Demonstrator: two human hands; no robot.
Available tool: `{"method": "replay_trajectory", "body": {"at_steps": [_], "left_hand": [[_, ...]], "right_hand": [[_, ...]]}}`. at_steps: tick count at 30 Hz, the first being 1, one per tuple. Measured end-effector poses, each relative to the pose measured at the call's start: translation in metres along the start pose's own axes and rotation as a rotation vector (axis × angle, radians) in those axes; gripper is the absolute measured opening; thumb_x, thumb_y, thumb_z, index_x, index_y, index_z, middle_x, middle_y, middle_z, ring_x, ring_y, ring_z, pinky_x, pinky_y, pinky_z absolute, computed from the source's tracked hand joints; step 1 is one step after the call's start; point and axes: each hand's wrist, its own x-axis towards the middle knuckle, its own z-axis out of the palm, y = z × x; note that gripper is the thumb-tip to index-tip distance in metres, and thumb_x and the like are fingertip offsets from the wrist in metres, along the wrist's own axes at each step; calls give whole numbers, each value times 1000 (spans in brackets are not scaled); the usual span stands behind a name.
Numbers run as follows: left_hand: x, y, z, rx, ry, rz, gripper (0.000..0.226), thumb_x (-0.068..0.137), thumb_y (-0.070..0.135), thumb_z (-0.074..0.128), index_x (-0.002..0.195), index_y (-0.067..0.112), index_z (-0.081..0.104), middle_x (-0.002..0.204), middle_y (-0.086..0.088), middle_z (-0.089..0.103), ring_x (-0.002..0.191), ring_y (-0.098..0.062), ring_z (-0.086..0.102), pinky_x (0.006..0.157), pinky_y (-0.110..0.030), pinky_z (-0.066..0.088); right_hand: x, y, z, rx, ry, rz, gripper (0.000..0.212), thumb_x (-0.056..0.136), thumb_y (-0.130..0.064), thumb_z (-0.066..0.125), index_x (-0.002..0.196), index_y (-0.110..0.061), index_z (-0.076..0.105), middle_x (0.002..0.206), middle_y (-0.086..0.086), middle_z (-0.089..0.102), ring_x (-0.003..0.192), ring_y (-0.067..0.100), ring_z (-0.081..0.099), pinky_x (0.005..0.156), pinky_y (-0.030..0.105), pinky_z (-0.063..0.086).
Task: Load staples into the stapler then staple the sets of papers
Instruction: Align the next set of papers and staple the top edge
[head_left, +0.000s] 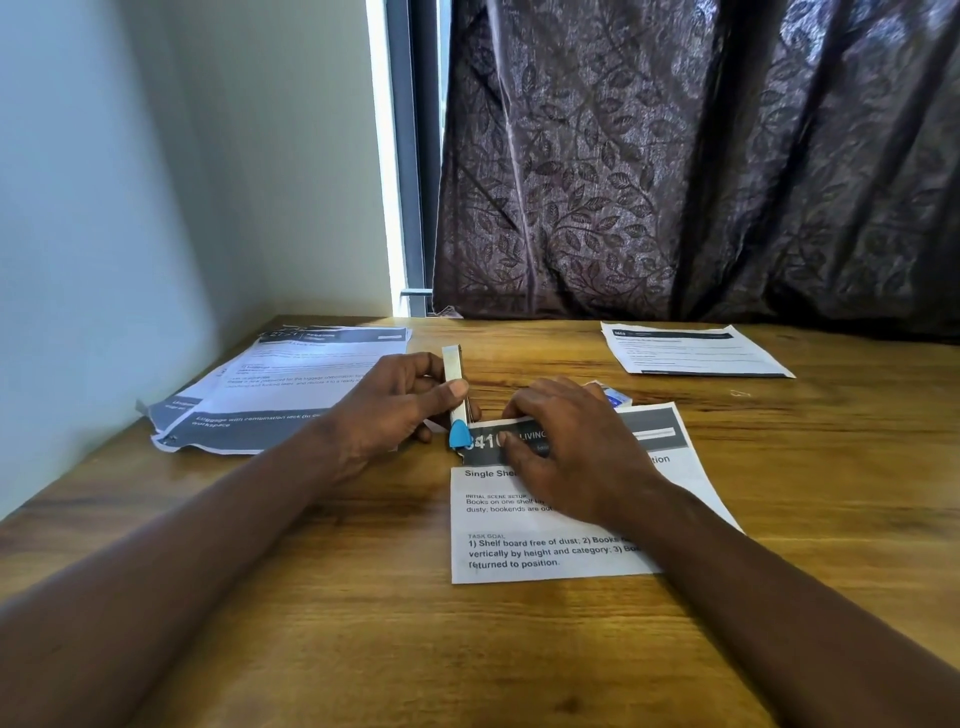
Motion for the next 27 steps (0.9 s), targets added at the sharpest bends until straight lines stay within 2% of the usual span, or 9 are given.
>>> {"method": "replay_trajectory", "body": {"at_steps": [7,10,12,14,16,18,20,23,27], "left_hand": [[0,-1,2,-39,24,7,27,96,21,65,117,5,64,96,-9,80,82,-19,72,67,-28,53],[0,-2,2,-97,50,1,26,95,23,67,111,2,66,92,-10,80,71,-13,70,61,-24,54],[-2,-3,-1,-195,99,13,26,95,25,68,108,3,69,91,-12,79,72,-15,69,58,-22,55],[-1,-5,-6,-259,197,50,25,95,28,67,103,5,71,92,-16,77,80,-23,68,60,-25,56],[0,-8,-13,-109,325,161,20,95,30,69,95,10,74,82,-12,75,75,-20,67,63,-30,55],[0,-11,-20,263,420,298,13,90,35,75,88,21,75,72,7,72,61,-7,65,60,-25,53],[-2,-11,-23,548,425,352,16,85,44,77,91,29,77,75,16,72,62,-4,65,58,-23,51],[-4,-11,-25,678,387,348,18,83,46,77,92,31,79,76,20,69,68,-4,64,62,-25,48],[-11,-7,-22,785,250,322,24,81,52,73,90,30,78,78,18,69,69,-4,63,63,-25,47]], "right_hand": [[0,3,0,11,-11,-10,24,95,-43,59,111,-26,62,107,-9,60,105,12,49,95,35,34],[-1,3,-1,32,-2,-14,20,94,-41,60,107,-26,63,103,-9,60,101,11,48,91,34,36],[-1,4,-1,47,-1,-21,19,94,-41,59,105,-26,63,101,-10,60,98,11,49,90,34,37],[0,5,-1,66,7,-24,20,91,-44,55,100,-27,62,98,-10,61,96,12,51,88,35,37],[0,8,-1,75,25,-20,21,87,-47,52,95,-29,61,95,-13,59,95,11,51,84,33,35],[1,11,-1,74,49,-11,22,87,-47,53,95,-29,62,93,-17,56,93,9,51,84,32,33],[1,13,0,91,86,-1,20,88,-45,55,94,-27,63,92,-17,57,93,9,52,86,34,38],[2,16,-2,114,130,11,15,88,-43,58,94,-30,60,92,-17,57,93,9,53,89,39,44],[1,19,-4,145,207,18,12,89,-40,60,94,-29,60,90,-18,55,92,9,52,88,42,46]]}}
